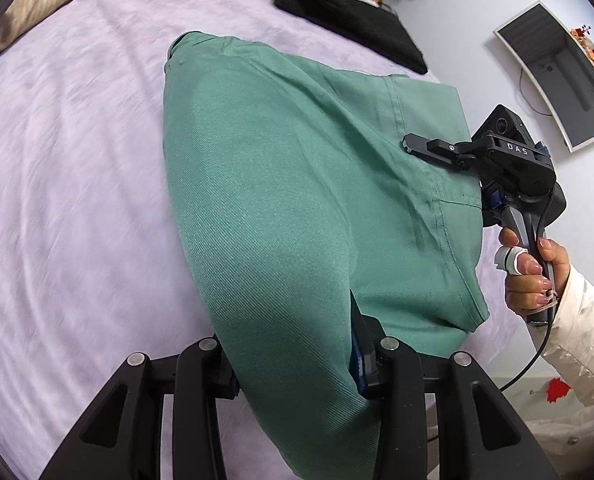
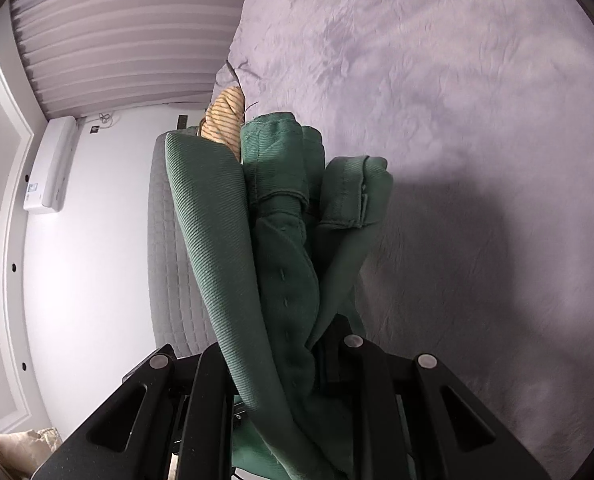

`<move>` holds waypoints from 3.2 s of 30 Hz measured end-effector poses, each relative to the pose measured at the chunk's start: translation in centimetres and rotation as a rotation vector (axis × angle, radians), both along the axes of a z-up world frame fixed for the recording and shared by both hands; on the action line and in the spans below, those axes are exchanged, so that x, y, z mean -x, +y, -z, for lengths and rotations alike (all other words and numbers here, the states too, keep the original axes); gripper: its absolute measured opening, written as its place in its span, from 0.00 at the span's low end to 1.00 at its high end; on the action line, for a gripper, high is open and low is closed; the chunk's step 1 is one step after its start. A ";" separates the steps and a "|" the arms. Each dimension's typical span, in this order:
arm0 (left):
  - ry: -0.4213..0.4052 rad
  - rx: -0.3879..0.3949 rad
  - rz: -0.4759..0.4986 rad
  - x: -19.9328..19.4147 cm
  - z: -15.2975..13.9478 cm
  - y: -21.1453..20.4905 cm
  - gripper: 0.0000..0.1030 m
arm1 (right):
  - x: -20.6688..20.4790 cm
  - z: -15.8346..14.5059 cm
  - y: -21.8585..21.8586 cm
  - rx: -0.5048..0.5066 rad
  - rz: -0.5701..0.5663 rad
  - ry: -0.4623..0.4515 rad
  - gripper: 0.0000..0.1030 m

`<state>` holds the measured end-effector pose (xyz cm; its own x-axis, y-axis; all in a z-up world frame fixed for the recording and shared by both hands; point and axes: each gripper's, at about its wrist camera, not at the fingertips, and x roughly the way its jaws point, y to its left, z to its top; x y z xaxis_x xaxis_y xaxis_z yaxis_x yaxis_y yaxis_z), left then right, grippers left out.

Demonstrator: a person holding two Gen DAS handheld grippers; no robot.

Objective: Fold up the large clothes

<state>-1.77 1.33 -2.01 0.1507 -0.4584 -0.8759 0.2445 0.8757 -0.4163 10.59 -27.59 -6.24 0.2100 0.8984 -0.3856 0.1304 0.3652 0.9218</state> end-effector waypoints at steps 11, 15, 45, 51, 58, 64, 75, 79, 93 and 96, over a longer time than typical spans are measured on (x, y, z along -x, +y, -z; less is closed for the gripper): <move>0.113 -0.117 0.003 6.6 4.8 7.3 0.43 | 6.8 6.4 6.4 0.151 -0.003 0.189 0.34; 0.006 -0.131 -0.019 5.4 1.8 9.1 0.43 | 7.3 2.2 5.5 0.419 -0.017 0.088 0.50; 0.037 -0.281 0.134 9.7 5.5 4.5 0.64 | 11.2 -3.1 5.7 0.682 -0.128 -0.014 0.12; 0.038 -0.300 0.090 11.2 6.9 5.2 0.71 | 15.5 -3.9 8.3 0.686 -0.211 -0.005 0.12; 0.056 -0.303 0.061 11.1 6.9 5.1 0.71 | 18.1 -1.5 8.7 0.784 -0.239 0.048 0.12; 0.082 -0.291 0.029 11.1 7.3 5.6 0.71 | 18.2 1.9 7.0 0.770 -0.187 0.153 0.12; 0.103 -0.295 0.023 10.9 7.0 5.5 0.71 | 18.2 3.2 7.8 0.811 -0.209 0.162 0.12; 0.105 -0.300 0.019 10.7 6.6 5.7 0.71 | 18.2 2.9 8.1 0.821 -0.209 0.167 0.14; 0.078 -0.342 -0.005 9.7 5.3 5.9 0.71 | 18.4 1.0 8.3 0.828 -0.218 0.157 0.14; 0.069 -0.346 -0.007 9.8 5.2 6.0 0.95 | 18.3 0.7 8.0 0.824 -0.216 0.156 0.14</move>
